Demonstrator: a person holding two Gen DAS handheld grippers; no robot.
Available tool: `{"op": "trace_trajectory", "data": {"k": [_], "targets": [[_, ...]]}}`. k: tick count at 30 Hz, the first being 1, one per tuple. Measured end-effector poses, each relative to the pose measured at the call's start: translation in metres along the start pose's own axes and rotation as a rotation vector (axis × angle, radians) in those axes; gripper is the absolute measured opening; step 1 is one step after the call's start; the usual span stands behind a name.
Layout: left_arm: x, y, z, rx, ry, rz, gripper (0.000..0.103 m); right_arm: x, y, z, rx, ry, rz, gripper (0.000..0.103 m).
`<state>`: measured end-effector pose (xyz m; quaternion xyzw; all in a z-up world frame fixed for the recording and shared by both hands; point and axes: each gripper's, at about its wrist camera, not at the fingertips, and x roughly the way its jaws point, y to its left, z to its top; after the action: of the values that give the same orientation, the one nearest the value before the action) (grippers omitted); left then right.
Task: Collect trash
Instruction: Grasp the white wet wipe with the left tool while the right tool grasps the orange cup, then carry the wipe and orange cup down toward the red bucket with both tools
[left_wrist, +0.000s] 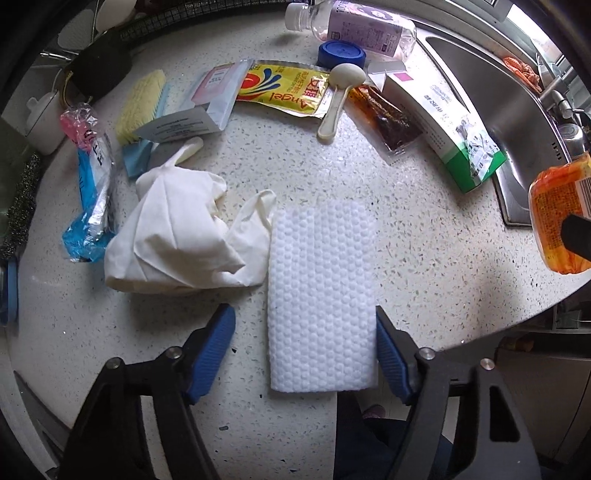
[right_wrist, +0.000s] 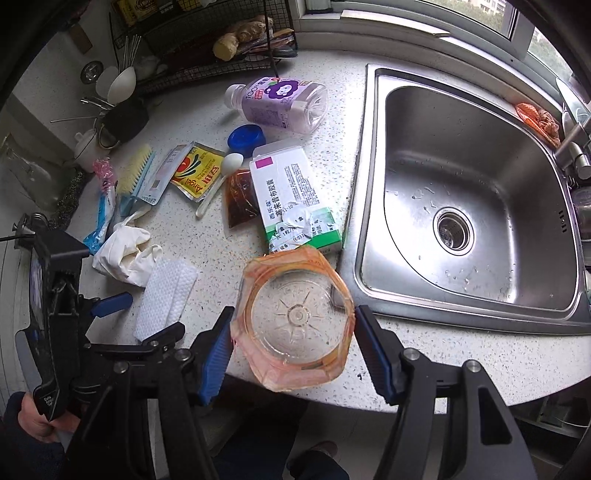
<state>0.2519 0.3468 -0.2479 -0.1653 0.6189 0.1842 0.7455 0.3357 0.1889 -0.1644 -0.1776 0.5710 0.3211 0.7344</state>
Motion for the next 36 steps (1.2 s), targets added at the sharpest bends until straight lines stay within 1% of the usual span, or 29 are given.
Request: {"op": "trace_trajectory", "data": {"k": [1, 2, 3, 4, 5, 7, 9, 11, 12, 14, 17, 18, 24, 29, 30, 32, 33, 34, 36], "targets": [[-0.001, -0.001, 0.001, 0.002, -0.002, 0.003, 0.054, -0.001, -0.001, -0.001, 0.005, 0.000, 0.002, 0.061], [-0.003, -0.002, 0.002, 0.008, -0.005, -0.001, 0.047, -0.002, -0.001, -0.001, 0.008, -0.001, 0.004, 0.061], [-0.003, -0.004, 0.002, 0.013, -0.003, -0.004, 0.031, -0.003, -0.001, -0.002, 0.009, -0.002, 0.007, 0.061], [-0.004, -0.004, 0.005, 0.010, 0.005, -0.010, 0.012, -0.004, -0.001, -0.003, 0.011, -0.003, 0.012, 0.061], [-0.003, -0.005, 0.007, 0.001, 0.016, -0.025, 0.007, -0.004, -0.002, -0.003, 0.013, -0.003, 0.019, 0.061], [-0.003, -0.001, 0.011, -0.024, 0.021, -0.042, 0.007, -0.005, -0.003, -0.005, 0.020, 0.000, 0.033, 0.061], [-0.004, 0.001, 0.014, -0.028, 0.019, -0.030, 0.007, -0.008, -0.003, -0.006, 0.021, -0.006, 0.032, 0.061], [-0.007, 0.003, 0.011, -0.024, 0.019, -0.031, 0.007, -0.012, -0.005, -0.007, 0.023, -0.016, 0.037, 0.061], [-0.008, 0.002, 0.007, -0.016, 0.021, -0.049, 0.007, -0.015, -0.006, -0.007, 0.023, -0.022, 0.038, 0.061], [-0.016, -0.004, 0.004, -0.002, 0.000, -0.067, 0.007, -0.019, -0.008, -0.009, 0.023, -0.032, 0.039, 0.061], [-0.033, -0.009, 0.002, 0.020, -0.033, -0.050, 0.007, -0.024, -0.013, -0.012, 0.025, -0.044, 0.049, 0.061], [-0.038, -0.021, 0.002, 0.023, -0.042, -0.048, 0.007, -0.026, -0.015, -0.013, 0.027, -0.049, 0.051, 0.061], [-0.076, -0.053, -0.004, 0.073, -0.110, -0.060, 0.006, -0.043, -0.027, -0.027, 0.037, -0.077, 0.065, 0.061], [-0.099, -0.092, -0.019, 0.119, -0.151, -0.065, 0.006, -0.065, -0.044, -0.053, 0.047, -0.107, 0.077, 0.061], [-0.097, -0.102, -0.019, 0.125, -0.153, -0.072, 0.006, -0.070, -0.048, -0.060, 0.046, -0.110, 0.079, 0.061], [-0.103, -0.123, -0.026, 0.131, -0.147, -0.125, 0.006, -0.079, -0.058, -0.075, 0.044, -0.115, 0.081, 0.061], [-0.114, -0.133, -0.039, 0.140, -0.147, -0.156, 0.007, -0.083, -0.063, -0.084, 0.042, -0.118, 0.082, 0.061], [-0.119, -0.146, -0.046, 0.159, -0.151, -0.170, 0.007, -0.088, -0.069, -0.092, 0.042, -0.119, 0.083, 0.061], [-0.125, -0.173, -0.060, 0.202, -0.167, -0.156, 0.007, -0.097, -0.081, -0.110, 0.048, -0.126, 0.089, 0.061]]}}
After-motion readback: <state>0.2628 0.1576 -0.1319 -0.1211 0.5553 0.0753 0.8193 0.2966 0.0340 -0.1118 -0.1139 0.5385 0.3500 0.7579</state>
